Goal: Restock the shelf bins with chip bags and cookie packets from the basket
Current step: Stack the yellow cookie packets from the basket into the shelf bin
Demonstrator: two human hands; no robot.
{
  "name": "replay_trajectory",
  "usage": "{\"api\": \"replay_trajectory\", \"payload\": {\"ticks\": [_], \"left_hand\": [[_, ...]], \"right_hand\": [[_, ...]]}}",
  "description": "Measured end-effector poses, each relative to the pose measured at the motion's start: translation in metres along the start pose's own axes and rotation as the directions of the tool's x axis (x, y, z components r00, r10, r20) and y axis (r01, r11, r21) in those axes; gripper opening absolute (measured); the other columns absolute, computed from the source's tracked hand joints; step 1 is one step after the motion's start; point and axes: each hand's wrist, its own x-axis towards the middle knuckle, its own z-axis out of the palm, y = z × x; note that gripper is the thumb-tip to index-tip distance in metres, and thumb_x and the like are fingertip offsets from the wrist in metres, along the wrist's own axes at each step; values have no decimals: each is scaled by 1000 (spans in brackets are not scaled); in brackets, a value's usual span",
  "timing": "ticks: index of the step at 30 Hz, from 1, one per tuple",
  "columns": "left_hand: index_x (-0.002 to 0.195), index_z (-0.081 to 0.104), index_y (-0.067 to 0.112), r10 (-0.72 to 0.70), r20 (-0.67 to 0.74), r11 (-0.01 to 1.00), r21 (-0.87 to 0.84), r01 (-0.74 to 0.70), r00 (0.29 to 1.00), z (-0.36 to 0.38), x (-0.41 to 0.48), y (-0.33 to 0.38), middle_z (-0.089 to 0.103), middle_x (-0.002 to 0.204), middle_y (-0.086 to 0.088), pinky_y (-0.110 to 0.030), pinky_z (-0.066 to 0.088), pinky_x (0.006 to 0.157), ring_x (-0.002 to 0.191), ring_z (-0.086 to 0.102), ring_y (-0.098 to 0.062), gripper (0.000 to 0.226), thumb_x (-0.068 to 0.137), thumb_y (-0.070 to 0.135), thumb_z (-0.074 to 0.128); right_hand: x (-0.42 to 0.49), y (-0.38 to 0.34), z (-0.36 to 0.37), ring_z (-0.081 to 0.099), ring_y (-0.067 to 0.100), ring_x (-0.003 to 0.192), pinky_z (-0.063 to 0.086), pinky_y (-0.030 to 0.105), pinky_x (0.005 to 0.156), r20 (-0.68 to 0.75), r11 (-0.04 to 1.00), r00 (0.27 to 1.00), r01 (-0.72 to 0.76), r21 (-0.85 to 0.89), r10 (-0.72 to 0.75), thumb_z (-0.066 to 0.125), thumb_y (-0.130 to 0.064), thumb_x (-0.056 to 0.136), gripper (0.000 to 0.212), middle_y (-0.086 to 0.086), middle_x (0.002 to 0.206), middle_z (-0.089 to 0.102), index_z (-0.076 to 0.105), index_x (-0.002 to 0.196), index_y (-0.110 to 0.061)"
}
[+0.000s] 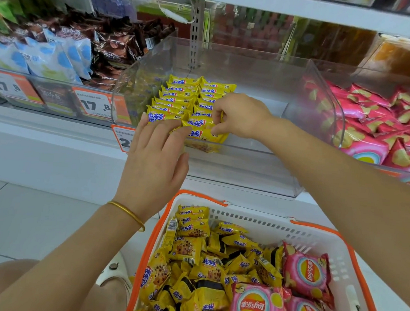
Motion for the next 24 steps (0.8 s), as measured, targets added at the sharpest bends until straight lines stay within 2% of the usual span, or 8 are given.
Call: {"api": "replay_trajectory", "payload": {"ticks": [5,9,11,13,16,18,20,24], "left_hand": [[112,62,1,56,-81,998,-15,-57,995,-4,-1,6,59,115,-16,-50,28,110,109,52,-36,31,82,5,55],[105,65,4,92,-138,996,14,-91,986,-7,-3,13,62,110,-13,-42,37,90,102,52,-33,26,81,5,54],[100,66,6,121,-145,993,6,-122,982,-10,-7,18,63,105,-12,-42,38,81,96,52,-32,22,81,6,54],[95,66,4,178,-72,982,-43,-181,981,-12,-11,22,64,97,-11,-41,43,72,86,55,-33,19,82,7,51],[92,67,9,205,216,978,-91,-189,955,-8,-22,16,65,90,-6,-37,46,67,82,57,-29,25,84,17,44],[93,68,14,174,396,985,-70,-159,902,-2,-28,8,66,89,-3,-34,49,63,84,60,-29,34,83,26,39],[99,69,17,126,520,992,-51,-117,845,3,-33,4,67,95,-3,-37,51,65,92,60,-28,38,86,30,36],[117,61,23,65,627,998,-50,-43,776,12,-37,3,60,113,1,-35,47,81,107,53,-20,27,96,27,44]], "right_hand": [[-2,3,1,46,13,84,32,27,66,-4,999,1000,-2,32,2,73,-35,79,22,-14,72,40,62,89,-20],[-6,2,-1,50,15,90,31,27,59,-37,998,999,1,58,1,73,-35,78,20,-14,70,41,57,83,-24],[-15,-2,-11,53,17,92,40,30,69,-89,997,996,-2,75,9,73,-33,78,19,-12,73,42,55,81,-27],[-43,-9,-26,53,10,79,46,30,73,-256,987,967,42,154,-1,73,-29,77,17,-9,74,47,56,81,-28],[-109,-28,-32,52,3,59,42,15,56,-429,843,903,209,496,29,71,-20,75,12,-14,64,52,60,79,-23],[-140,-39,4,56,7,57,43,14,52,-272,744,959,127,656,77,73,-15,77,13,-10,64,56,62,76,-23],[-157,-46,61,56,7,60,46,19,59,94,773,995,-93,627,44,72,-19,81,8,-8,71,60,65,79,-22],[-172,-58,156,64,7,63,50,23,52,700,834,713,-361,418,-42,64,-47,85,34,-5,83,63,62,100,-16]]}}
